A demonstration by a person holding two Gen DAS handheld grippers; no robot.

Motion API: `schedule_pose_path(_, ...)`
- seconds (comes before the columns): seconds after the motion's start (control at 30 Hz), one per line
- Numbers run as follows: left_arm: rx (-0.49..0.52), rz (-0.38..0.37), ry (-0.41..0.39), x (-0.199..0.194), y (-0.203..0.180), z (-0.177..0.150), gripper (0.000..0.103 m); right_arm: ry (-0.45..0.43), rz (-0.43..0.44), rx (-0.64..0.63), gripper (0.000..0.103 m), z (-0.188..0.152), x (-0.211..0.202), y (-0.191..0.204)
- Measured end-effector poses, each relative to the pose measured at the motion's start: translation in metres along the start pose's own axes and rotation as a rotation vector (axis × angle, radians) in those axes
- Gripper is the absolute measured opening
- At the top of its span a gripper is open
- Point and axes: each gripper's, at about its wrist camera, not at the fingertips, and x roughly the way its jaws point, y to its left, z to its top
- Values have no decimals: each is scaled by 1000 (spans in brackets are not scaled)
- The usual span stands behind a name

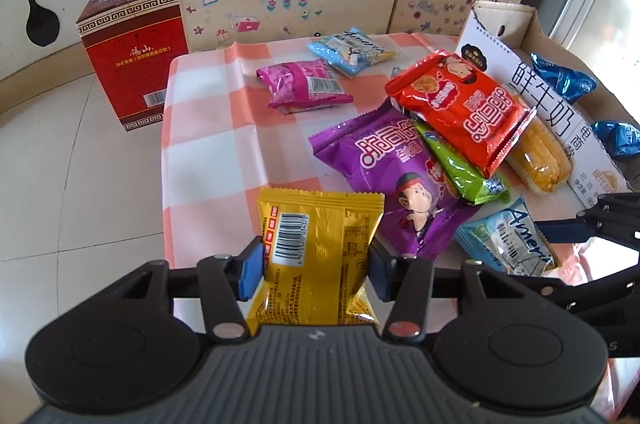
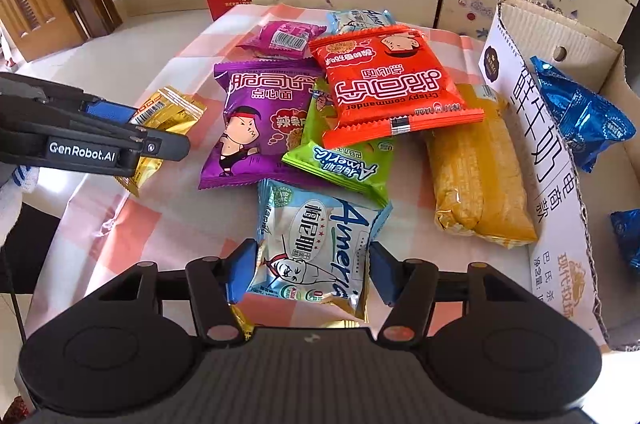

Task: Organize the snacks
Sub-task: 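Lift both held bags and carry them toward the cardboard box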

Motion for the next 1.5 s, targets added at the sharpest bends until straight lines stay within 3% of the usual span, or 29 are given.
schedule_pose_path(0.57, 22, 39, -117, -30, -12, 8, 52, -87, 33, -33, 66, 7, -27, 9)
schedule_pose_path(1.5, 68, -37, -247, -39, -73, 54, 52, -282, -146, 65, 66, 27, -74, -37)
